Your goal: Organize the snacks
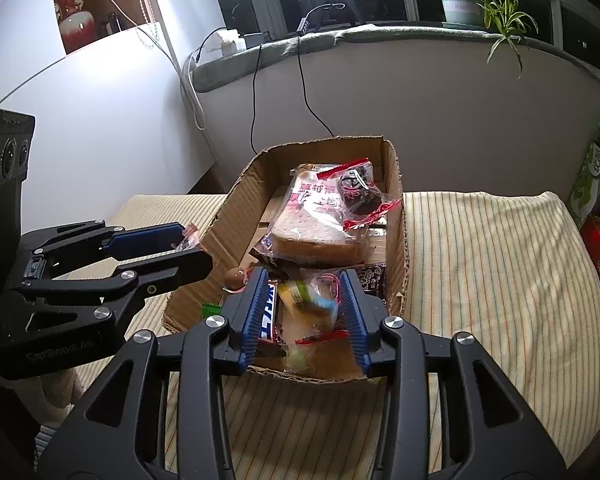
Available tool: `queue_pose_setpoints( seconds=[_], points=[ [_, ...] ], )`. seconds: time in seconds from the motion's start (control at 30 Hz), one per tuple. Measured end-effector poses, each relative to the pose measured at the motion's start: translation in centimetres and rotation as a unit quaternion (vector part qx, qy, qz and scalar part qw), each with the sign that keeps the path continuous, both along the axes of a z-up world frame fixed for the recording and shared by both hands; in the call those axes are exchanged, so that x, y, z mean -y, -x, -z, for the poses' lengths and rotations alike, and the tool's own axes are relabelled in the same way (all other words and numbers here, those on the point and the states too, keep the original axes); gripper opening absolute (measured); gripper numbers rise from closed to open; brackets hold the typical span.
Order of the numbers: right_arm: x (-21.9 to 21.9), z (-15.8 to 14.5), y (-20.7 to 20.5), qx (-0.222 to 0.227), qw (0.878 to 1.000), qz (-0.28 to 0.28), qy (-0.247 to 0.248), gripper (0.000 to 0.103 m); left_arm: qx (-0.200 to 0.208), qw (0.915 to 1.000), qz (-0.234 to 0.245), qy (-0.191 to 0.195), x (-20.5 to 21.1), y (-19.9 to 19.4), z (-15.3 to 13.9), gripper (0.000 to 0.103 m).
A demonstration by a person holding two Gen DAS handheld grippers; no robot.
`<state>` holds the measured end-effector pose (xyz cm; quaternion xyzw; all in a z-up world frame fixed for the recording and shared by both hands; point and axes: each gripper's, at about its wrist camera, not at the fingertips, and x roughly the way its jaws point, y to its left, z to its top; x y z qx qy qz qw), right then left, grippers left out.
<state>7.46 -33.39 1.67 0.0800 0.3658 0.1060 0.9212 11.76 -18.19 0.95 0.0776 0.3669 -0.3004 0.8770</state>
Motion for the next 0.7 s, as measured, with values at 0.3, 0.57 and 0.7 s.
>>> queue_pose_setpoints(
  seconds=[0.3, 0.57, 0.7],
  points=[
    [0.1, -0.7, 0.7, 0.012, 1.000, 0.014, 0.010, 0.067, 0.006, 1.0000, -0.005, 0.004, -0.3, 0.2, -0.4, 0.048],
    [-0.2, -1.2, 1.6, 0.017, 0.999, 0.019, 0.020, 0.068, 0.014, 0.9998, -0.010, 0.013, -0.9, 0.9, -1.1, 0.051],
    [-0.4, -1.5, 2.0, 0.019, 0.999, 0.020, 0.020, 0.070, 0.019, 0.9996, -0.012, 0.015, -1.2, 1.5, -1.4, 0.054]
  ],
)
